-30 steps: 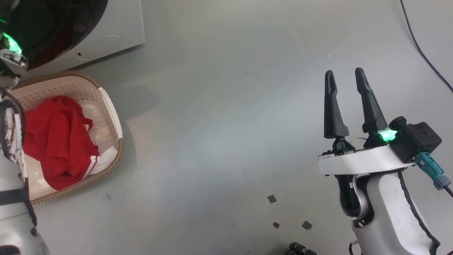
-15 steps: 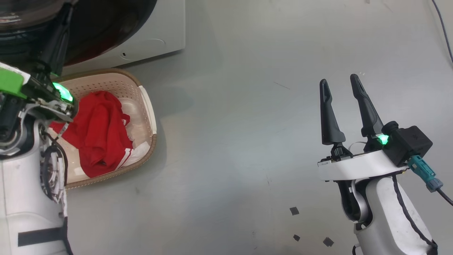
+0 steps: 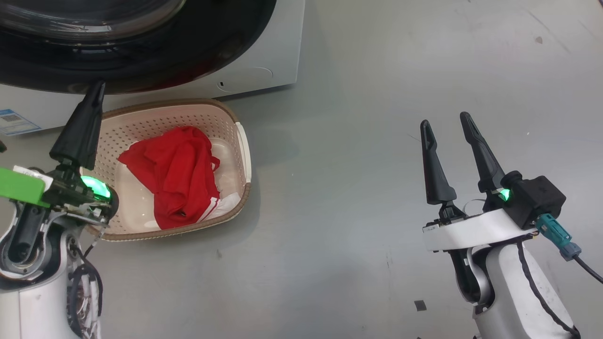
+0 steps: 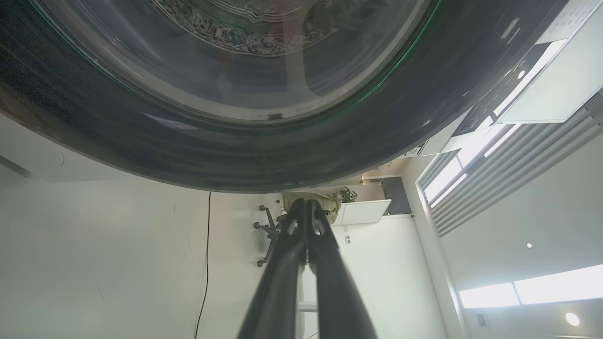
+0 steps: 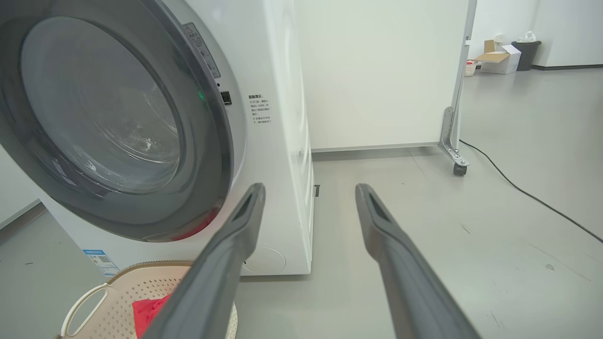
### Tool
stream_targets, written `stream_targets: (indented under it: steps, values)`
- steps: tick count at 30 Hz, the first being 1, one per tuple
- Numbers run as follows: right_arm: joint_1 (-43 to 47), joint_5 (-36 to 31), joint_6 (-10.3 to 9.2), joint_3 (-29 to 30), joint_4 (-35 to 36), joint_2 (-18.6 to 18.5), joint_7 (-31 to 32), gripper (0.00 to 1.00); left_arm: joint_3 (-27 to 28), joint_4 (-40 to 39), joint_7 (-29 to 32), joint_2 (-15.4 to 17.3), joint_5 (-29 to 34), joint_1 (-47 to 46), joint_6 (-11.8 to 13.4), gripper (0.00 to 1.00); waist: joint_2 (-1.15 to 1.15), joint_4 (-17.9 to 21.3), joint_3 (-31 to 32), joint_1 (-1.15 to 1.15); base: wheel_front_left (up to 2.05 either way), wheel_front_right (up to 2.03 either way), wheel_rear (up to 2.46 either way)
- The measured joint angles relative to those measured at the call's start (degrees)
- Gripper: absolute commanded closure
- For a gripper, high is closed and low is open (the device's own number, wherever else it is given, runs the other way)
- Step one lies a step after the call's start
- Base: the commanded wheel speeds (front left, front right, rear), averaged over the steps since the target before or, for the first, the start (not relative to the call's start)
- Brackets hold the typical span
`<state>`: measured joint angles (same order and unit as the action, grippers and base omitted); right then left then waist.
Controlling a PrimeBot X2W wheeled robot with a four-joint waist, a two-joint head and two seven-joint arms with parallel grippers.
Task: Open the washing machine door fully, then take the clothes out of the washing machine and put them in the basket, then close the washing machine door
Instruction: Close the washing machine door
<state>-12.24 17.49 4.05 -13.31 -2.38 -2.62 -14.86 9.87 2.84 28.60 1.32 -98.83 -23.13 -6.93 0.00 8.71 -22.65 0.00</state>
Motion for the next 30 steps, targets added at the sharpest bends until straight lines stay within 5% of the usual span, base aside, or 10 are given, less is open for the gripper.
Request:
stream_targets:
  steps: [4, 5, 7, 8, 9, 10, 11, 21, 30]
  values:
    - [1.3, -0.5, 0.13, 0.4, -0.9, 0.0, 0.0, 0.00, -0.4, -1.8, -1.1, 0.0, -0.5, 3.9, 0.0, 1.00, 0.00, -1.5, 1.4, 0.00, 0.00, 0.00, 0.00]
    - [1.6, -0.5, 0.43, 0.5, -1.0, 0.0, 0.0, 0.00, -0.7, -2.1, -1.3, 0.0, -0.5, 4.8, 0.0, 0.73, 0.00, -1.9, 1.7, 0.00, 0.00, 0.00, 0.00]
    - [1.9, -0.6, 0.43, 0.7, -1.2, 0.0, 0.0, 0.00, -1.1, -2.3, -1.5, 0.0, -0.6, 5.8, 0.0, 0.56, 0.00, -2.2, 2.1, 0.00, 0.00, 0.00, 0.00]
    - [2.2, -0.8, 0.43, 0.8, -1.3, 0.0, 0.0, 0.00, -1.6, -2.7, -1.5, 0.0, -0.7, 6.7, 0.0, 0.31, 0.00, -2.6, 2.4, 0.00, 0.00, 0.00, 0.00]
    - [2.4, -0.9, 0.44, 0.8, -1.6, 0.0, 0.0, 0.00, -2.3, -2.9, -2.0, 0.0, -1.1, 7.6, 0.0, 0.31, 0.00, -2.9, 2.8, 0.00, 0.00, 0.00, 0.00]
    - [2.6, -0.9, 0.44, 0.9, -1.7, 0.0, 0.0, 0.00, -3.0, -3.0, -2.5, 0.0, -2.0, 8.4, 0.0, 0.05, 0.00, -3.2, 3.2, 0.00, 0.00, 0.00, 0.00]
    - [2.8, -0.9, 0.44, 0.9, -1.8, 0.0, 0.0, 0.00, -3.7, -3.2, -3.0, 0.0, -3.1, 9.3, 0.0, 0.00, 0.00, -3.6, 3.6, 0.00, 0.00, 0.00, 0.00]
    - [5.6, -1.1, 0.42, 2.4, -2.6, 0.0, 0.0, 0.00, -6.4, -6.5, -10.3, 0.2, -0.9, 15.3, 0.0, 0.00, 0.00, -6.1, 7.9, 0.00, 0.00, 0.00, 0.00]
    - [8.6, -1.5, 0.26, 3.9, -3.4, 0.0, 0.0, 0.00, -9.3, -11.2, -17.8, 0.4, 17.8, 17.7, 0.0, 0.00, 0.00, -7.7, 12.3, 0.00, 0.00, 0.00, 0.00]
